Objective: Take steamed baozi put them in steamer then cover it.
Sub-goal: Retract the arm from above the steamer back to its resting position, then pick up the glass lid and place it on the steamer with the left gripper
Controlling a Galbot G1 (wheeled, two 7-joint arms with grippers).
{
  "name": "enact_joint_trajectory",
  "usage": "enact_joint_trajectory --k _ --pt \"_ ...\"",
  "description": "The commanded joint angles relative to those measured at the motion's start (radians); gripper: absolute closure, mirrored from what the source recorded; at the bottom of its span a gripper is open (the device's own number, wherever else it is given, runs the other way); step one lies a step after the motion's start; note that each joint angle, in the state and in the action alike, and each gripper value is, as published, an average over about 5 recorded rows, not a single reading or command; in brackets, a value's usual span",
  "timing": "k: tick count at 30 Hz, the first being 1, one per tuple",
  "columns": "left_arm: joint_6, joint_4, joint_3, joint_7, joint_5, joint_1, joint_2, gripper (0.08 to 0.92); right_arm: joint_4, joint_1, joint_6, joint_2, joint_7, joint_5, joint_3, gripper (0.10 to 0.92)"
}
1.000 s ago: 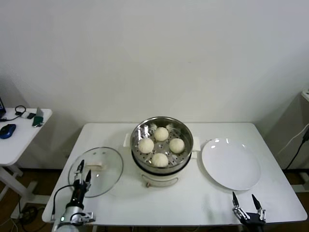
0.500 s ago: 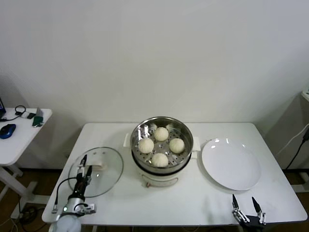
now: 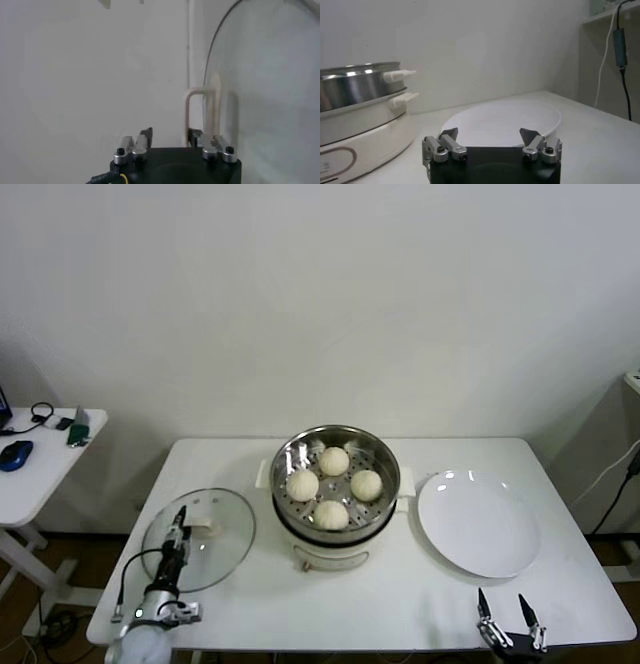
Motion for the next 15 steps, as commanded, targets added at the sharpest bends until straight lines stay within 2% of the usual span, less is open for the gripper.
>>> enact_joint_trajectory --k 1,10,15 --pt "0.002 0.007 0.002 0.010 0.009 -0.008 -0.012 0.571 0.000 -0.001 0.005 0.004 0.001 -0.006 0.002 0.203" --pt "0.005 -0.037 -0.003 0.008 -0.025 -0.006 -0.011 0.827 0.009 0.001 0.008 -0.002 0.008 0.001 0.020 0.203" --pt "0.015 -0.180 -0.012 0.052 -0.095 0.019 0.026 0.865 0.012 0.000 0.009 -0.008 0.013 0.001 0.026 0.203"
